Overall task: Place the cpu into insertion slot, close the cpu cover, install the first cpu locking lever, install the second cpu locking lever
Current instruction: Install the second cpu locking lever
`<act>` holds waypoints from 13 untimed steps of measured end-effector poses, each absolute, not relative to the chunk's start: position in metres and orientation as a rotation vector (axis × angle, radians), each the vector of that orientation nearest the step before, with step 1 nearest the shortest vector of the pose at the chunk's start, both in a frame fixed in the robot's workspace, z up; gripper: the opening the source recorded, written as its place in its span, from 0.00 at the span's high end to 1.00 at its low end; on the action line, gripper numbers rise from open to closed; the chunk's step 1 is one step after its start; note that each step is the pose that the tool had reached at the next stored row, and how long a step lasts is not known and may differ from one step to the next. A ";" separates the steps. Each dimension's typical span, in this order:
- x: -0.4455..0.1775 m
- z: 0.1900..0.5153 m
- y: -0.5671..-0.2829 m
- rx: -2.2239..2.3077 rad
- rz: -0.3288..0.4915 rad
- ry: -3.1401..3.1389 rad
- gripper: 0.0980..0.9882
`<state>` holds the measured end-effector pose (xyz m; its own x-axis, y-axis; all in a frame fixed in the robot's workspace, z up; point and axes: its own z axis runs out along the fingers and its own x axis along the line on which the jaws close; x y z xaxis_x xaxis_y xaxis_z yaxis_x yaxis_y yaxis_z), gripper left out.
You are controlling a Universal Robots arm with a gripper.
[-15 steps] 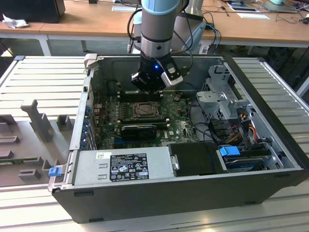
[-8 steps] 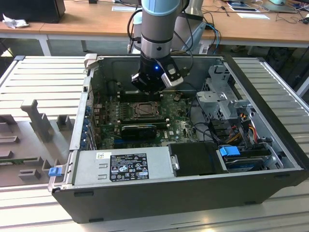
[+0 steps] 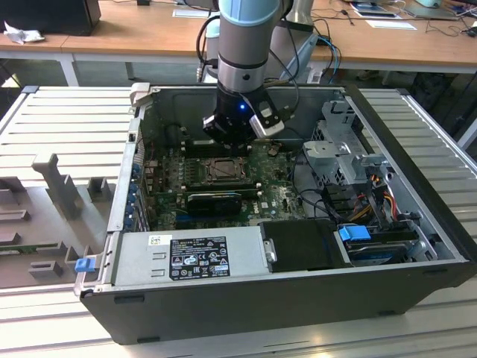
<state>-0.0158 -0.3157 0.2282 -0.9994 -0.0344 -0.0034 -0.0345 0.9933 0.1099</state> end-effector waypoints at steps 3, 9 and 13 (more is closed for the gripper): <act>-0.016 0.232 -0.316 -0.054 0.173 3.135 0.99; -0.016 0.240 -0.316 -0.054 0.173 3.135 0.99; -0.016 0.246 -0.316 -0.054 0.173 3.135 0.99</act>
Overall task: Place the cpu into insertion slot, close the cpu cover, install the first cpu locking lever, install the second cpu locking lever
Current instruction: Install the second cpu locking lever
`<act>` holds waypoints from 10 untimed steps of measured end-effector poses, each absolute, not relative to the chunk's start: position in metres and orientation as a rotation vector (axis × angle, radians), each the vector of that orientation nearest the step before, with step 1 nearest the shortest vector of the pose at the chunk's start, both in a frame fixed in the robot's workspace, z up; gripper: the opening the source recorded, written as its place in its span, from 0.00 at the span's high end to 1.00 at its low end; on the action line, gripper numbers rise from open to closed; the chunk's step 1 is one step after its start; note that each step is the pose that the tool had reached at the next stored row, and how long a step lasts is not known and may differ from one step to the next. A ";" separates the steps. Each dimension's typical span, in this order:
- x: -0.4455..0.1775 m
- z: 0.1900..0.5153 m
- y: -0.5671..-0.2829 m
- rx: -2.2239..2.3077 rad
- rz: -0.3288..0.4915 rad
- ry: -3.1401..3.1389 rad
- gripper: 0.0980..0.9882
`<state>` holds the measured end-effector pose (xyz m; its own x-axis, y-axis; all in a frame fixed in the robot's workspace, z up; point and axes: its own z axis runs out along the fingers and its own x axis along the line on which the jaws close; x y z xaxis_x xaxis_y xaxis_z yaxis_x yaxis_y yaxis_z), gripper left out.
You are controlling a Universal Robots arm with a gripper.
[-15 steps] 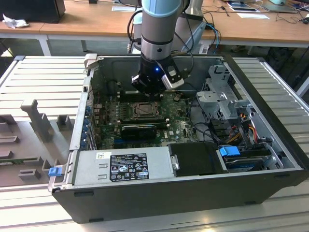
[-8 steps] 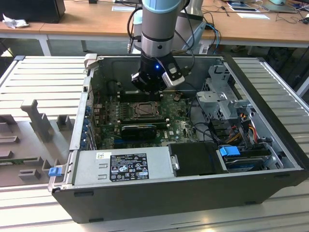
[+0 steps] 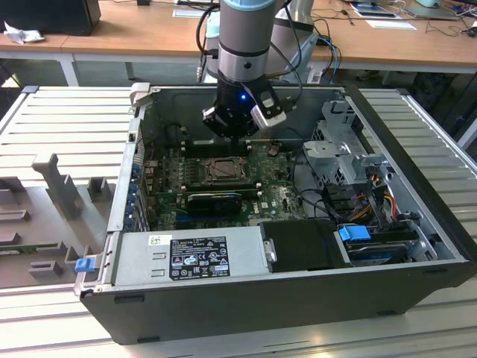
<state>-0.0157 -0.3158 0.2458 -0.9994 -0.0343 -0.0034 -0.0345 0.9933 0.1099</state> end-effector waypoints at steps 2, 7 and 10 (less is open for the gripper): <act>-0.016 0.247 -0.316 -0.054 0.173 3.135 0.99; -0.016 0.248 -0.320 -0.054 0.173 3.135 0.99; -0.016 0.248 -0.323 -0.054 0.173 3.135 0.99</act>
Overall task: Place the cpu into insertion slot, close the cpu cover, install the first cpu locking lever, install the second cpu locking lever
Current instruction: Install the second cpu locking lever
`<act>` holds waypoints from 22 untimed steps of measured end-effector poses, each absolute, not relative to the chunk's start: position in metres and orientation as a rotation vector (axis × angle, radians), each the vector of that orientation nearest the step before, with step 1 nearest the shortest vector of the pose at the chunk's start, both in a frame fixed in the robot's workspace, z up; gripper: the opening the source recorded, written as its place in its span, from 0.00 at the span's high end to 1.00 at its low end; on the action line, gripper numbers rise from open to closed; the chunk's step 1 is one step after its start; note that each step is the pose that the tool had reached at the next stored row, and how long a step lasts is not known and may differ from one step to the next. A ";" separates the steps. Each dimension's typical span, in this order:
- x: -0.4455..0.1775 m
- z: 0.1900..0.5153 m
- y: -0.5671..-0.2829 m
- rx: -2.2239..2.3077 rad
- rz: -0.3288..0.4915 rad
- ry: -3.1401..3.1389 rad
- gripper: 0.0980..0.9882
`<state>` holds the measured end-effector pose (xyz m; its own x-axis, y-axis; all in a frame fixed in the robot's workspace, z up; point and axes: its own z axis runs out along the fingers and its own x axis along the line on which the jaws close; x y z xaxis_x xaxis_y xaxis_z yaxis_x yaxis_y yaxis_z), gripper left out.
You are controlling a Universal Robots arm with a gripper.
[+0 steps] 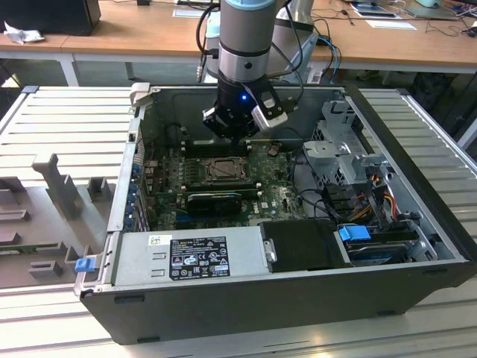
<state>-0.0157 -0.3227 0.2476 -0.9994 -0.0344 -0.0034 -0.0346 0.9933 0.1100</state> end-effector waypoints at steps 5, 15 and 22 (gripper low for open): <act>-0.016 0.248 -0.327 -0.054 0.173 3.135 0.99; -0.016 0.258 -0.330 -0.054 0.173 3.135 0.99; -0.016 0.258 -0.341 -0.054 0.173 3.135 0.99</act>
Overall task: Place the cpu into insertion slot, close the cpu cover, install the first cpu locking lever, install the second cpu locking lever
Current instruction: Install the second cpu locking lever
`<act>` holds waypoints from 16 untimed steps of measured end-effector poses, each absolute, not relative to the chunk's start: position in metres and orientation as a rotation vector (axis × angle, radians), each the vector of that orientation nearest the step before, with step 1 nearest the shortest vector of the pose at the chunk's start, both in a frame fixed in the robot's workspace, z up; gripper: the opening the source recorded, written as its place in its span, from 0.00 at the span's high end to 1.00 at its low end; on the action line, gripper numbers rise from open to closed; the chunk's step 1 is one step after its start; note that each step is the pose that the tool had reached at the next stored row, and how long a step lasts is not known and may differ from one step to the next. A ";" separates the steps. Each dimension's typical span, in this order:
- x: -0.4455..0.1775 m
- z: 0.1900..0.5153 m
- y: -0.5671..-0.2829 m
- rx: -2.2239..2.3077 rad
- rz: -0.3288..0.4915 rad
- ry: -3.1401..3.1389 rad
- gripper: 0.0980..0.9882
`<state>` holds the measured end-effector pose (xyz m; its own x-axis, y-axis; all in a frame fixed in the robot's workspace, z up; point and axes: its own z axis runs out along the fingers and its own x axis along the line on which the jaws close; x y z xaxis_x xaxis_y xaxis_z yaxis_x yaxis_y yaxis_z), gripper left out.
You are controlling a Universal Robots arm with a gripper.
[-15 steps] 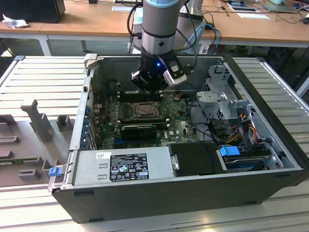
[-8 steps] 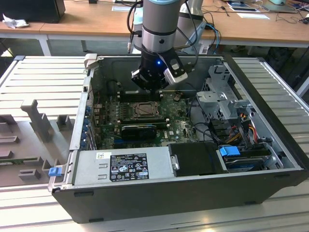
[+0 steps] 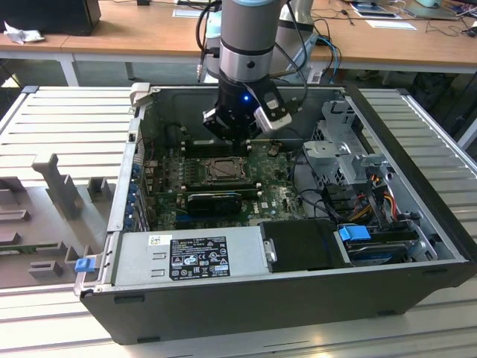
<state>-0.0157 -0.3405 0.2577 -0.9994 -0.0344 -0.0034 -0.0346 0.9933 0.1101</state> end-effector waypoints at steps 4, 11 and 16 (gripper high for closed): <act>-0.016 0.258 -0.344 -0.054 0.173 3.135 0.99; -0.016 0.255 -0.353 -0.054 0.173 3.135 0.99; -0.018 0.249 -0.358 -0.054 0.173 3.135 0.99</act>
